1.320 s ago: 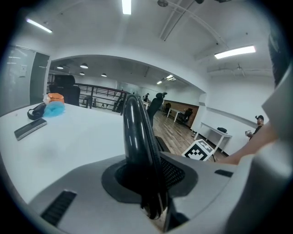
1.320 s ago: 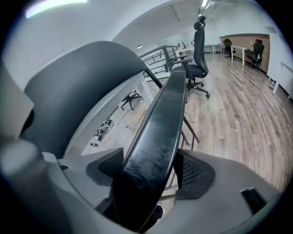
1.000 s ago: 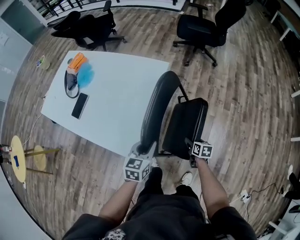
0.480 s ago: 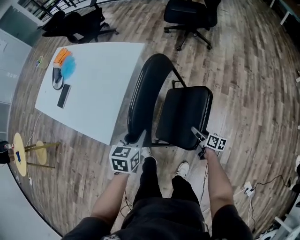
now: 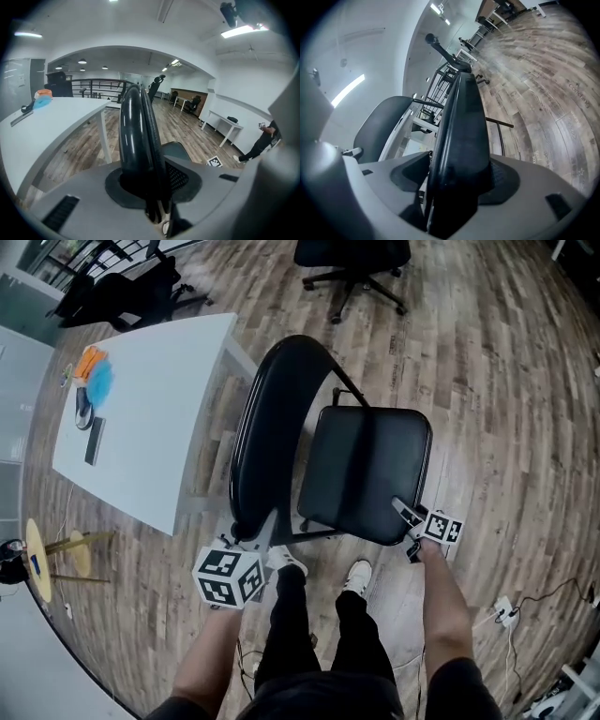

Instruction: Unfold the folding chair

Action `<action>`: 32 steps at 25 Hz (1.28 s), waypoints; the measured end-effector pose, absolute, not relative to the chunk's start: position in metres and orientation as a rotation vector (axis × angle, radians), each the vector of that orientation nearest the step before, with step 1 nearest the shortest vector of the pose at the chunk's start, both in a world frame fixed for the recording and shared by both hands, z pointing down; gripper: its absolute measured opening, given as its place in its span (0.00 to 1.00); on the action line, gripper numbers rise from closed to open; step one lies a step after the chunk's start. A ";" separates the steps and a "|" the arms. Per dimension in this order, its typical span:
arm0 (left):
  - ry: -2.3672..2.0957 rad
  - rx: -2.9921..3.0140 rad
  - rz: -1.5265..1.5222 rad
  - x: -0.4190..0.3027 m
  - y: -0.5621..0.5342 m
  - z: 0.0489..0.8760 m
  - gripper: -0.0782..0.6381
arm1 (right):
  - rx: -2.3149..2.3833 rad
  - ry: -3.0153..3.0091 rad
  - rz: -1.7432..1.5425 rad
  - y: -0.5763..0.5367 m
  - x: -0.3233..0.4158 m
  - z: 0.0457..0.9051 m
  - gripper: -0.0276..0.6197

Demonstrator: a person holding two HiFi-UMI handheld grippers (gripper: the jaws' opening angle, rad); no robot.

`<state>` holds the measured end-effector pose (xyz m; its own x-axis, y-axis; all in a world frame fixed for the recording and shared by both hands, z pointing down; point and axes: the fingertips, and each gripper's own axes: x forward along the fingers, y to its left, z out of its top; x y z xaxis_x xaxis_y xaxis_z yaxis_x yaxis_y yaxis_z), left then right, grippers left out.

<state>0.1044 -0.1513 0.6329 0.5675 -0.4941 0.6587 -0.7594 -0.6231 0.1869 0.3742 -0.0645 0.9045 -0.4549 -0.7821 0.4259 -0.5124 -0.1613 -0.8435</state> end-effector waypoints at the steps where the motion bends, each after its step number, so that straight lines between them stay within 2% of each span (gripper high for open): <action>1: -1.001 2.343 0.787 0.110 -0.150 0.639 0.22 | -1.486 1.851 -1.662 -0.059 0.381 0.916 0.50; 16: -0.976 2.266 0.588 0.117 -0.166 0.721 0.20 | -1.468 1.746 -1.778 -0.027 0.446 1.040 0.51; 25: -0.949 2.217 0.553 0.109 -0.172 0.746 0.20 | -1.456 1.722 -1.809 -0.017 0.454 1.076 0.55; 29: -0.948 2.235 0.575 0.115 -0.174 0.744 0.19 | -1.227 1.757 -1.693 -0.032 0.442 1.062 0.58; 32: -0.974 2.251 0.557 0.114 -0.176 0.744 0.20 | -1.377 1.804 -1.751 -0.023 0.457 1.079 0.59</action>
<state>0.1140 -0.1763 0.7439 0.6396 -0.4978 0.5857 -0.7574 -0.5383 0.3696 0.4566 -0.0233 1.0788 -0.5095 -0.7596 0.4043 -0.4268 -0.1849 -0.8852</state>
